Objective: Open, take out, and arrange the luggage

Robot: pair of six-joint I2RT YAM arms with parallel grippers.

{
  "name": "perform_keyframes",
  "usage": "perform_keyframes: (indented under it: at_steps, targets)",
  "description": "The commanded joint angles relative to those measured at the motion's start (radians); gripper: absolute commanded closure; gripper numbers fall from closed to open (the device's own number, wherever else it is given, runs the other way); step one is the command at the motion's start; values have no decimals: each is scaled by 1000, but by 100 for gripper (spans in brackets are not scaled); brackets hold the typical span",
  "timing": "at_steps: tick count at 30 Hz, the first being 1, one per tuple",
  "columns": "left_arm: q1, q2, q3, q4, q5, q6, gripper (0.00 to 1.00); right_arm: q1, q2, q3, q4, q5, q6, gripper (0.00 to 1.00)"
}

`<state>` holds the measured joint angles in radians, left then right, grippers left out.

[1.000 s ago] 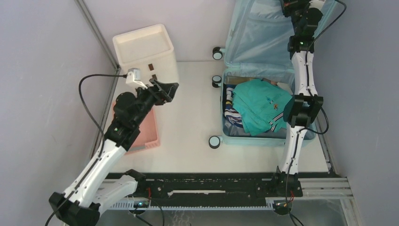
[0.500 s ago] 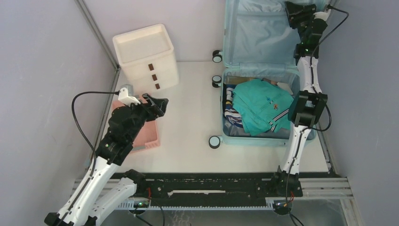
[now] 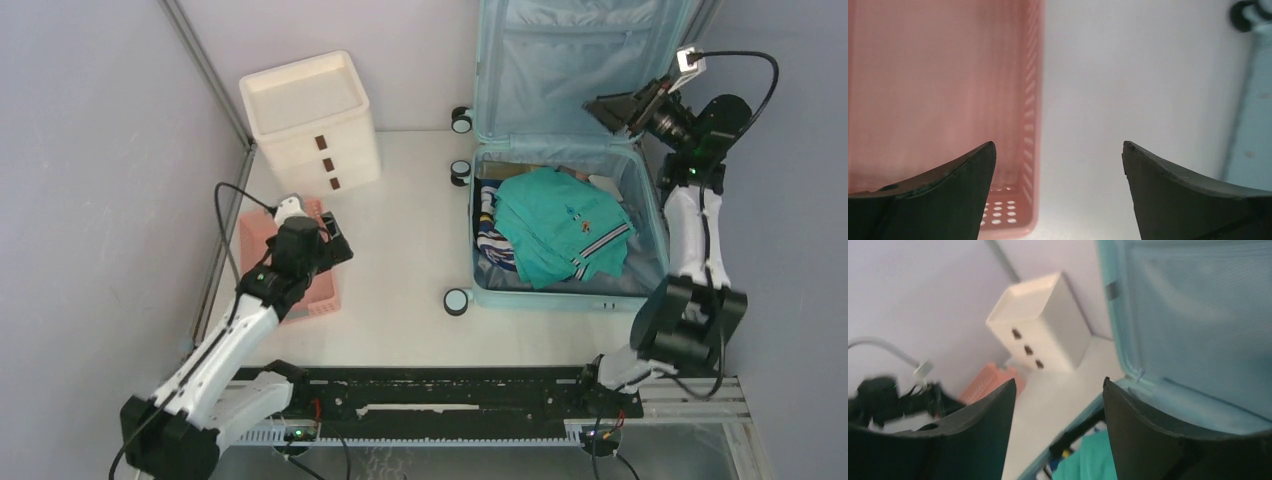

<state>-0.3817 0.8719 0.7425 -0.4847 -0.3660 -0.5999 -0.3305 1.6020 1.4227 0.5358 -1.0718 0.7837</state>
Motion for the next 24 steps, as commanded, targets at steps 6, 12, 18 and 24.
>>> perform_keyframes:
  at_steps: [6, 12, 18, 24]
  targets:
    - [103, 336, 48, 106, 115, 59, 1, 40, -344, -34, -1457, -39, -1460, 12]
    - [107, 508, 81, 91, 162, 60, 22, 40, -432, -101, -1580, 40, -1526, 10]
    - [70, 550, 88, 108, 357, 51, 53, 87, -500, -161, -1557, 139, -1526, 10]
    - [-126, 569, 119, 176, 422, -46, 53, 208, -482, -229, -1467, 344, -1527, 10]
